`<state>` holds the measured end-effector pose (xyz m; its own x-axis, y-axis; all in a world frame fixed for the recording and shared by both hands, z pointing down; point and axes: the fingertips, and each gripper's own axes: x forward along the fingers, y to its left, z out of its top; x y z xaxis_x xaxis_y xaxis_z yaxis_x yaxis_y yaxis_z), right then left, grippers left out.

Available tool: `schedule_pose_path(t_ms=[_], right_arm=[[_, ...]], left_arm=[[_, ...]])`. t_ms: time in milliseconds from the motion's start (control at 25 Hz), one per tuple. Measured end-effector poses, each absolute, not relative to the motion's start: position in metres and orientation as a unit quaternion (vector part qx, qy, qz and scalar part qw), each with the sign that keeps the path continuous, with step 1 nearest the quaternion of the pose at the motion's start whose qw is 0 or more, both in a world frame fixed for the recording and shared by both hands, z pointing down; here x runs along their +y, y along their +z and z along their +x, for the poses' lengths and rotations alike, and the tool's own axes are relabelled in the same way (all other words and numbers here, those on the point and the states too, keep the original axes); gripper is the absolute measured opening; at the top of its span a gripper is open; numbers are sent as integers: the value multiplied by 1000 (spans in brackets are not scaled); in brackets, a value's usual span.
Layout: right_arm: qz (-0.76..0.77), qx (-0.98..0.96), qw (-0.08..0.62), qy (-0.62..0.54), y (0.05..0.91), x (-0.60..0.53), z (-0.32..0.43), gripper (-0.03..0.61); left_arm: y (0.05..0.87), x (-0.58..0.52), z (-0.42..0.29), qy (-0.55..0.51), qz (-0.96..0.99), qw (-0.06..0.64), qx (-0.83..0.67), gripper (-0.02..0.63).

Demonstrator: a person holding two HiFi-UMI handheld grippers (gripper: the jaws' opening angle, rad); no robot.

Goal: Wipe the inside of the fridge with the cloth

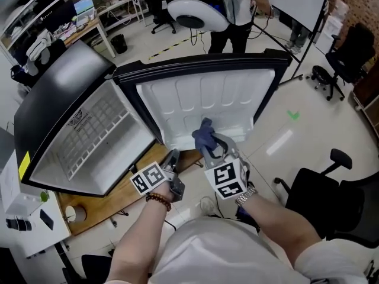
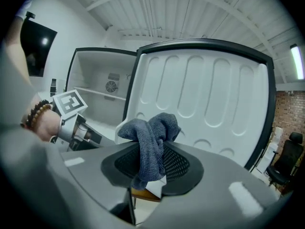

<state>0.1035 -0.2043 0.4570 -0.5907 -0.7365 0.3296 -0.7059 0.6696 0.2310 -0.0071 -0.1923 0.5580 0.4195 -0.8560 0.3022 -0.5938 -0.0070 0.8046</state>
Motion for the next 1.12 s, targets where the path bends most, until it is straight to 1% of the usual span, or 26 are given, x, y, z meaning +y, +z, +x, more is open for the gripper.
schedule_pose_path(t_ms=[400, 600, 760, 1120], right_arm=[[323, -924, 203, -37, 468, -186, 16, 112], [305, -925, 224, -22, 489, -190, -8, 112], [304, -918, 254, 17, 516, -197, -7, 112], [346, -897, 271, 52, 531, -212, 28, 112]], left_arm=[[560, -157, -43, -124, 693, 462, -540, 57], [557, -143, -57, -117, 693, 455, -547, 57], [557, -137, -64, -110, 694, 450, -551, 57], [562, -144, -56, -100, 703, 453, -539, 57]])
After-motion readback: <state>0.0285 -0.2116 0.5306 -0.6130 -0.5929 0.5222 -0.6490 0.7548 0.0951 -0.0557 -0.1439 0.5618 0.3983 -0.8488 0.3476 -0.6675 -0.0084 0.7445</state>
